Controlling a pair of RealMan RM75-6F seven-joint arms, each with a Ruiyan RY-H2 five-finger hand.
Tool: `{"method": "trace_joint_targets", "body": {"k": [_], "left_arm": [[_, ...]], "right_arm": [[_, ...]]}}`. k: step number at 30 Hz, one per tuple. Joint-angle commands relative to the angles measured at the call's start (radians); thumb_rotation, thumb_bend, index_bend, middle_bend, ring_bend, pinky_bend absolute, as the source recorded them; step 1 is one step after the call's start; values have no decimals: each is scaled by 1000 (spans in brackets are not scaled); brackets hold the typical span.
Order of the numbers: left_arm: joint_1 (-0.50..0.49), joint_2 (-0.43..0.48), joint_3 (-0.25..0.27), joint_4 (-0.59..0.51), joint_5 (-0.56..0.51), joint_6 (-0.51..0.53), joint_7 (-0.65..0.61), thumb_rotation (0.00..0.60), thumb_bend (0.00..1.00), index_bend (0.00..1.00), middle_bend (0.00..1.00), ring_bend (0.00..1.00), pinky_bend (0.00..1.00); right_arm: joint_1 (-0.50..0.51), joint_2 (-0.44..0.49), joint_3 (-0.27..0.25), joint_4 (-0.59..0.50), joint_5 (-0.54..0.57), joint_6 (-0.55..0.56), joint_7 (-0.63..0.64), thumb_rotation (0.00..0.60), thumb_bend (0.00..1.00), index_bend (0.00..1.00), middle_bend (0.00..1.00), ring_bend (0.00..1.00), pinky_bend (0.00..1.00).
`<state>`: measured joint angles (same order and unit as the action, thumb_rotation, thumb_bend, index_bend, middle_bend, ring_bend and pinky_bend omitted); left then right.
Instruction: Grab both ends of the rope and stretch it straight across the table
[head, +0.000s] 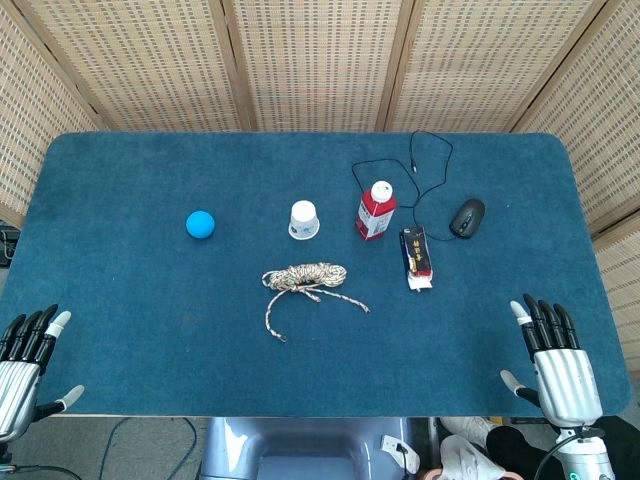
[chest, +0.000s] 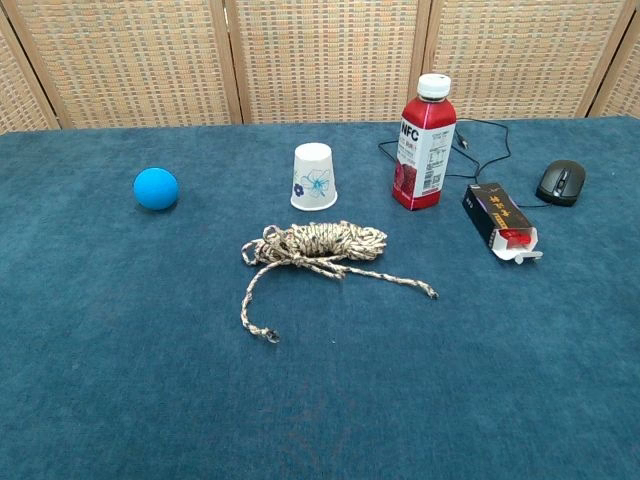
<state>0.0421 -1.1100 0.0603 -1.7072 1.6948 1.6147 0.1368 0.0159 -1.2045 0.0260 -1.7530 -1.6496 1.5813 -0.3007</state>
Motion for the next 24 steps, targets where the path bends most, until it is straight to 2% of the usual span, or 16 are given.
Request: {"method": "trace_joint_targets", "body": {"k": [1,7,10,13,19,24], "left_arm": [[0,0,-1,1,-1,0,-2,600,95,0,0,0,0],[-1,0,-3,1,-3,0,-9,600,95,0,0,0,0],[-7,-1,-7,1,-1,-5,-3,600,95,0,0,0,0],[-10,-4,-13,0,-17,-14,4,600,95,0,0,0,0],[-16,-13,-21,-7,-33,-26,26,600,95,0,0,0,0],[-24,-26,-27,-8,-54,-48,56,600,95,0,0,0,0]], "right_arm": [[1,0,-2,-2,1,-5,-2,600,0,0,0,0,0],[10,-5,-5,1,3,-26,2,600,0,0,0,0,0],[39,-17,3,13,20,-74,47,600,0,10,0,0,0],[107,-35,27,42,45,-177,78,600,0,67,0,0,0],[253,-91,94,59,116,-380,100,600,10,255,0,0,0],[368,-194,163,89,253,-532,27,600,171,337,0,0,0]]}}
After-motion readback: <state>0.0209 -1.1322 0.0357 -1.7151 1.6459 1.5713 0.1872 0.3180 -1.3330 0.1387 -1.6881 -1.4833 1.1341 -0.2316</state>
